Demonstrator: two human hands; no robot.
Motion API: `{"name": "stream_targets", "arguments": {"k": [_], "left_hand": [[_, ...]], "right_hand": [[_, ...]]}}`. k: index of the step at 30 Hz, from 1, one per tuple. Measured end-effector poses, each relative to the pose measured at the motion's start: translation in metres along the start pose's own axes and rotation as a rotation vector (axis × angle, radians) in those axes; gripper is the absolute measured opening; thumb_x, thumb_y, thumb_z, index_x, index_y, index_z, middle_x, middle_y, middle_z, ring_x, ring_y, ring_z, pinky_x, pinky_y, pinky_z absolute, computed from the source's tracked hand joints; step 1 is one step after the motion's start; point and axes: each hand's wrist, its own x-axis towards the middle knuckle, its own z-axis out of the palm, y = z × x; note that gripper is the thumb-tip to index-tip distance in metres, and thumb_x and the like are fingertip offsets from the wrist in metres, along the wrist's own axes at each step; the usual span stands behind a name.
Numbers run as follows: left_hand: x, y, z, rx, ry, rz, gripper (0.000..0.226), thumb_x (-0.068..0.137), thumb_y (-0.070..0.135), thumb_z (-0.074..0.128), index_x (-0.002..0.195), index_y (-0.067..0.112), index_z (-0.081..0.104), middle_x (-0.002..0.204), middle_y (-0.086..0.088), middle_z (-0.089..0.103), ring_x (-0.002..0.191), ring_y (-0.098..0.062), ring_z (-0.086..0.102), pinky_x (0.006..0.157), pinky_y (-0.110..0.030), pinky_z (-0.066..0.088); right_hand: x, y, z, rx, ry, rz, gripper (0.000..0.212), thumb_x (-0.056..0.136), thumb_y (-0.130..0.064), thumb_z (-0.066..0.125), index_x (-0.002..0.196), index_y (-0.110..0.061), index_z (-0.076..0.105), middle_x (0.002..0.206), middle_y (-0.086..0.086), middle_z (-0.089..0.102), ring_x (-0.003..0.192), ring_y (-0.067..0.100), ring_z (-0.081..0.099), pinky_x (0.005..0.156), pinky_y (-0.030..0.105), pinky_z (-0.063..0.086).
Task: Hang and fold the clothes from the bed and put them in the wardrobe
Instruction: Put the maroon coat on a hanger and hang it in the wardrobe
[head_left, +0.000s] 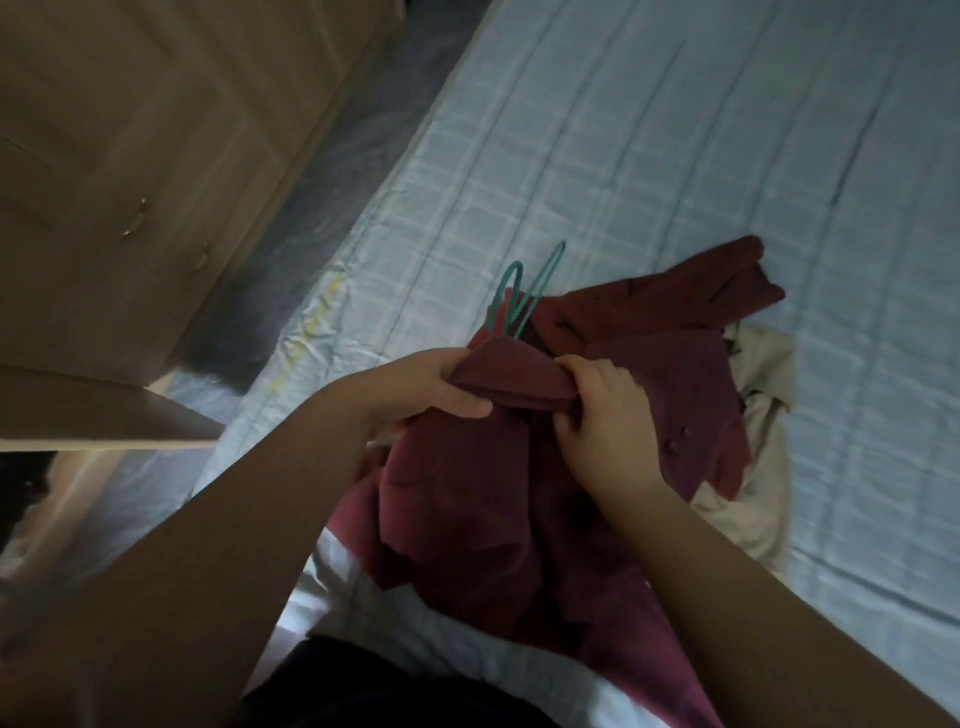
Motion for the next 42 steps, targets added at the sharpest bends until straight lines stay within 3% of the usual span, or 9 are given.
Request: {"name": "stream_targets", "arguments": {"k": [4, 9, 15, 21, 27, 35, 37, 39, 42], "left_hand": [[-0.045, 0.009, 0.031, 0.108, -0.114, 0.025, 0.039, 0.086, -0.006, 0.063, 0.123, 0.003, 0.062, 0.115, -0.011, 0.071, 0.103, -0.019, 0.069, 0.084, -0.022, 0.054], [-0.096, -0.019, 0.048, 0.265, 0.112, 0.074, 0.024, 0.089, 0.002, 0.067, 0.112, 0.008, 0.068, 0.104, -0.011, 0.075, 0.095, -0.023, 0.071, 0.077, -0.025, 0.056], [-0.155, -0.056, 0.045, 0.448, 0.196, 0.194, 0.008, 0.088, 0.001, 0.068, 0.089, 0.008, 0.063, 0.064, 0.005, 0.065, 0.053, -0.004, 0.058, 0.046, -0.012, 0.041], [-0.199, -0.102, 0.051, 0.686, 0.275, 0.265, 0.018, 0.083, 0.012, 0.07, 0.08, 0.005, 0.054, 0.048, 0.01, 0.052, 0.043, -0.003, 0.049, 0.047, -0.017, 0.038], [-0.219, -0.151, 0.072, 1.004, 0.348, 0.477, 0.022, 0.073, 0.043, 0.054, 0.081, 0.022, 0.055, 0.077, 0.004, 0.06, 0.077, -0.02, 0.06, 0.076, -0.042, 0.049], [-0.22, -0.201, 0.146, 1.174, 0.332, 0.461, 0.021, 0.087, 0.02, 0.059, 0.088, 0.038, 0.048, 0.079, 0.014, 0.057, 0.071, 0.002, 0.055, 0.07, -0.02, 0.044], [-0.218, -0.214, 0.168, 1.186, 0.301, 0.395, 0.017, 0.091, 0.023, 0.055, 0.106, 0.032, 0.056, 0.097, 0.015, 0.061, 0.088, -0.007, 0.061, 0.083, -0.032, 0.051], [-0.21, -0.228, 0.184, 1.111, 0.199, 0.36, 0.025, 0.089, 0.019, 0.051, 0.113, 0.028, 0.055, 0.099, 0.009, 0.061, 0.093, -0.024, 0.065, 0.088, -0.041, 0.056], [-0.191, -0.254, 0.202, 1.178, 0.256, 0.355, 0.028, 0.089, 0.016, 0.057, 0.111, 0.034, 0.052, 0.091, 0.013, 0.059, 0.082, -0.012, 0.062, 0.075, -0.034, 0.054]], "right_hand": [[-0.048, -0.015, -0.031, 0.057, 0.056, 0.013, 0.062, 0.069, -0.019, 0.066, 0.13, -0.02, 0.055, 0.11, 0.002, 0.058, 0.095, 0.028, 0.053, 0.08, 0.043, 0.05], [-0.11, -0.034, -0.052, 0.031, 0.011, 0.097, 0.062, 0.072, -0.038, 0.066, 0.132, -0.03, 0.053, 0.107, -0.004, 0.067, 0.094, 0.027, 0.057, 0.076, 0.041, 0.053], [-0.169, -0.047, -0.05, -0.199, -0.188, 0.211, 0.05, 0.073, -0.065, 0.05, 0.112, -0.034, 0.06, 0.102, -0.006, 0.063, 0.097, 0.027, 0.059, 0.078, 0.042, 0.05], [-0.229, -0.071, -0.049, -0.04, -0.233, 0.344, 0.03, 0.076, -0.057, 0.054, 0.094, -0.033, 0.061, 0.089, -0.009, 0.051, 0.087, 0.022, 0.064, 0.073, 0.037, 0.051], [-0.294, -0.074, -0.053, 0.047, -0.092, 0.447, 0.025, 0.074, -0.031, 0.053, 0.098, -0.029, 0.049, 0.087, -0.007, 0.057, 0.08, 0.026, 0.062, 0.067, 0.036, 0.047], [-0.36, -0.024, -0.049, 0.504, 0.054, 0.59, 0.055, 0.074, 0.004, 0.061, 0.123, -0.021, 0.058, 0.111, -0.001, 0.062, 0.098, 0.016, 0.06, 0.074, 0.01, 0.041], [-0.37, -0.006, -0.049, 0.706, 0.056, 0.649, 0.059, 0.068, 0.005, 0.056, 0.123, -0.015, 0.06, 0.116, 0.007, 0.064, 0.097, 0.016, 0.063, 0.071, 0.003, 0.044], [-0.375, 0.011, -0.046, 1.04, 0.086, 0.792, 0.056, 0.066, 0.006, 0.045, 0.117, -0.01, 0.062, 0.109, 0.016, 0.064, 0.084, 0.019, 0.064, 0.065, 0.018, 0.054], [-0.37, 0.039, -0.039, 1.33, 0.141, 0.988, 0.046, 0.073, 0.016, 0.032, 0.097, -0.01, 0.061, 0.089, 0.022, 0.061, 0.068, 0.031, 0.061, 0.064, 0.042, 0.055]]}}
